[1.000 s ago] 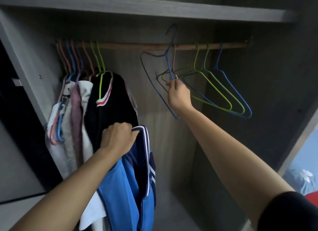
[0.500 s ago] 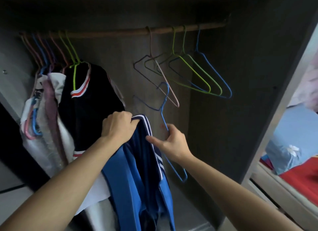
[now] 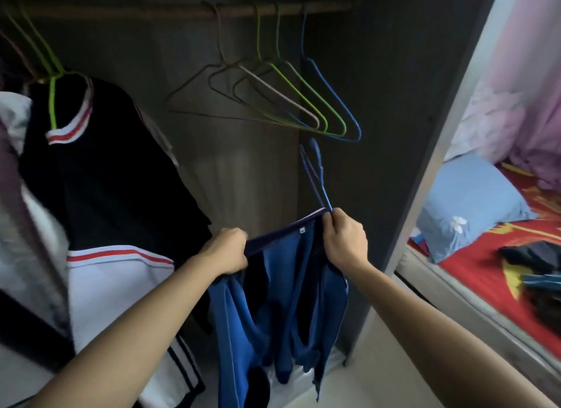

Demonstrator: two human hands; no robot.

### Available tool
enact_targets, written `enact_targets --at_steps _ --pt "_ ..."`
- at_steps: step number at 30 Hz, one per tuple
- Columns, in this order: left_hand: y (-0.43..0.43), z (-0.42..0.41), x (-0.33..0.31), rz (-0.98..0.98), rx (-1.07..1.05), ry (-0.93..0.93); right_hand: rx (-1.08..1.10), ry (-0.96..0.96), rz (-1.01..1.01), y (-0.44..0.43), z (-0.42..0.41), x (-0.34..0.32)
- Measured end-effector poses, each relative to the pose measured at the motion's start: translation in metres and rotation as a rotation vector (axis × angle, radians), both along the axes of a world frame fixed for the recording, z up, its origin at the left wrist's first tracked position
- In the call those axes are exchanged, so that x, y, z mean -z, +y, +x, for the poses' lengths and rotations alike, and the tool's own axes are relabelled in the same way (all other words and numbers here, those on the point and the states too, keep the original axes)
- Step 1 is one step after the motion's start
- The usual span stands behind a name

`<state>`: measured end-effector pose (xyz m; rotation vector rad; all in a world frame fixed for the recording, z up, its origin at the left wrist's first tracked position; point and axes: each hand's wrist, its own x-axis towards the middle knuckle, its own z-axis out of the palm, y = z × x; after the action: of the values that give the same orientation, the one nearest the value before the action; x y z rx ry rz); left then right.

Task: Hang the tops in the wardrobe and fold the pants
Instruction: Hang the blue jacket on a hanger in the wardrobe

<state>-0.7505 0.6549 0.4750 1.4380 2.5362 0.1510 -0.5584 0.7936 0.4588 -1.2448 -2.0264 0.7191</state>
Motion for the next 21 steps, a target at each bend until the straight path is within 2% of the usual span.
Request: enact_targets --at_steps 3,5,8,16,21 --pt "0.008 -0.004 0.021 0.111 -0.094 0.014 -0.005 -0.018 0.077 0.001 0.018 0.000" --pt "0.013 -0.006 0.025 0.117 -0.142 0.022 0.030 -0.032 0.088 0.006 0.030 0.003" --pt "0.021 -0.007 0.029 0.091 -0.176 -0.117 0.083 -0.073 0.088 0.016 0.047 0.013" --pt "0.036 0.010 0.021 0.127 0.067 -0.202 0.167 -0.023 0.088 0.037 0.094 0.032" --pt "0.057 0.022 0.007 0.274 0.141 -0.443 0.119 -0.003 0.024 0.035 0.114 0.051"
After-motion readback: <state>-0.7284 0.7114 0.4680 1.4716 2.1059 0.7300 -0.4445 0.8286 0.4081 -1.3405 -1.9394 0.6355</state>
